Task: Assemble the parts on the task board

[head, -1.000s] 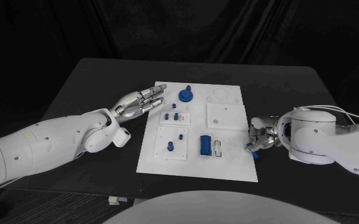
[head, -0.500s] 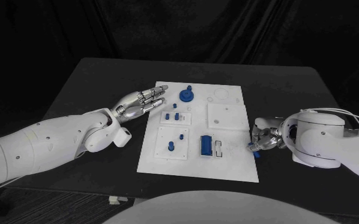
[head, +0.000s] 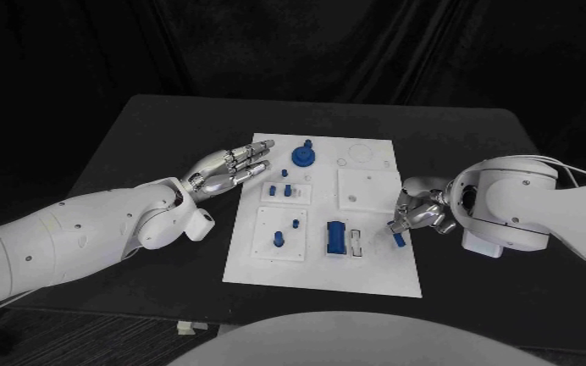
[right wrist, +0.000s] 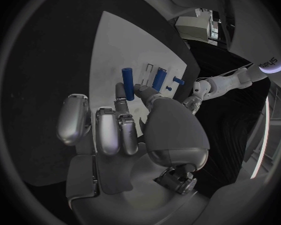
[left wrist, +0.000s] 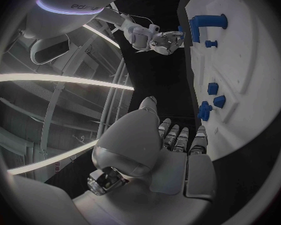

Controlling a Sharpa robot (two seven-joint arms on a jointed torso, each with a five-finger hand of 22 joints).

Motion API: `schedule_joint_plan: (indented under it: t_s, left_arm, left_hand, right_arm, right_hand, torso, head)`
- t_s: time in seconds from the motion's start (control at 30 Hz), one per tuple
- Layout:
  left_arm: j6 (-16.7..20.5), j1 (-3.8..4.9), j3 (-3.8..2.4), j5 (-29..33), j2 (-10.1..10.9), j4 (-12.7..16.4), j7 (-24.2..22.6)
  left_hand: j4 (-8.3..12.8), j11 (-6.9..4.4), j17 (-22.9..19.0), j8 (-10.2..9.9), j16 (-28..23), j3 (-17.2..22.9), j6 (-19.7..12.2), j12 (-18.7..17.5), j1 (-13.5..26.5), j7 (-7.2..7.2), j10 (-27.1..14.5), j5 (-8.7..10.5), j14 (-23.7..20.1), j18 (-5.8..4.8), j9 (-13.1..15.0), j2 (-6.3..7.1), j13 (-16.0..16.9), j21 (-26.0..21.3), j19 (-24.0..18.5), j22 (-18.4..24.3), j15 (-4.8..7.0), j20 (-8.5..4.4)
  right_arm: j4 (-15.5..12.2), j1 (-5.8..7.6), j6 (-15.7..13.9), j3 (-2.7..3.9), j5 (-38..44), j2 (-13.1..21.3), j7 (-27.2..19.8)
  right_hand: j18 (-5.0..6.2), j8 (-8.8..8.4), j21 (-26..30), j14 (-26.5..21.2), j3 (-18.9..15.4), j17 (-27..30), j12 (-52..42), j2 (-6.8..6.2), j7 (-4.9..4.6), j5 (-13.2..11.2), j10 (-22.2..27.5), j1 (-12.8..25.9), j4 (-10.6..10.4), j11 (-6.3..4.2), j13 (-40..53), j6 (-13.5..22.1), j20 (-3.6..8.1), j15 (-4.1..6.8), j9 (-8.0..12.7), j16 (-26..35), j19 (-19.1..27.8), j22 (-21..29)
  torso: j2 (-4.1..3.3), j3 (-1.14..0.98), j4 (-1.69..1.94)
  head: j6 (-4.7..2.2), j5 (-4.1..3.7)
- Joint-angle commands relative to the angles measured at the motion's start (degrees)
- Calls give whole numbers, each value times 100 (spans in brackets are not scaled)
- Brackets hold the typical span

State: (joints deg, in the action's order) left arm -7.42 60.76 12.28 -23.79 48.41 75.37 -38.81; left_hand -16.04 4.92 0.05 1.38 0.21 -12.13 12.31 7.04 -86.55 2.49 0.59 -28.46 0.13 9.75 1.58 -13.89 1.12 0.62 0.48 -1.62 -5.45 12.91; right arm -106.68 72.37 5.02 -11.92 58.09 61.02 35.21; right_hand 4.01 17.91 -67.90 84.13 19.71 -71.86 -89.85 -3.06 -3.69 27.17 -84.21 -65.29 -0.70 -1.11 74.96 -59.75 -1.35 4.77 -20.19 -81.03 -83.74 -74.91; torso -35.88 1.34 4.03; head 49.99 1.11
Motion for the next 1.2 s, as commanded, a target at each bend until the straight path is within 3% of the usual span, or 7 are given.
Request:
schedule_joint_plan:
  t_s: [0.03,0.23,0.6,1.2]
  left_arm:
    - [-82,-6,-4,7,-14,7,-859]
    - [-109,-6,-5,7,-19,13,-846]
    - [-147,-6,-5,7,-13,16,-805]
    - [-226,-6,-5,7,-1,17,-710]
  left_hand:
    - [-2,34,-5,33,-21,46,-1,19,-54,31,23,-35,-13,58,8,-18,7,-14,1,-6,-44,24]
    - [3,36,-5,32,-21,56,3,20,-63,39,23,-39,-13,58,8,-22,7,-12,3,-11,-57,40]
    - [11,35,-5,31,-21,70,1,19,-77,48,23,-41,-13,57,8,-22,6,-9,7,-17,-87,72]
    - [17,43,-5,31,-21,86,6,17,-88,62,22,-43,-13,57,8,-26,6,-5,12,-27,-121,110]
  right_arm:
    - [60,-57,110,0,-932,-99,-19]
    - [209,-246,-88,-1,-1382,-287,-35]
    - [379,-518,-787,-1,-1611,-446,-141]
    - [234,-599,-1377,-1,-1630,-463,-383]
  right_hand:
    - [41,31,-33,295,695,-5,-15,37,33,-31,-579,46,661,8,1504,-21,-6,5,-2,-36,-31,-927]
    - [36,44,-62,292,704,7,-15,86,40,-60,-579,169,594,4,1504,6,-5,6,-45,-35,-37,-933]
    - [75,70,130,280,715,49,-15,136,40,-39,-579,297,520,3,1504,75,-5,8,-106,-16,31,-879]
    - [103,108,275,258,705,137,-15,186,29,-117,-579,450,399,16,1504,166,-15,-4,-173,30,95,-837]
  torso:
    - [2,2,2]
    - [-6,1,2]
    - [-1,1,1]
    - [-1,0,1]
  head:
    - [1,-25]
    - [1,-18]
    - [1,-27]
    - [1,1]
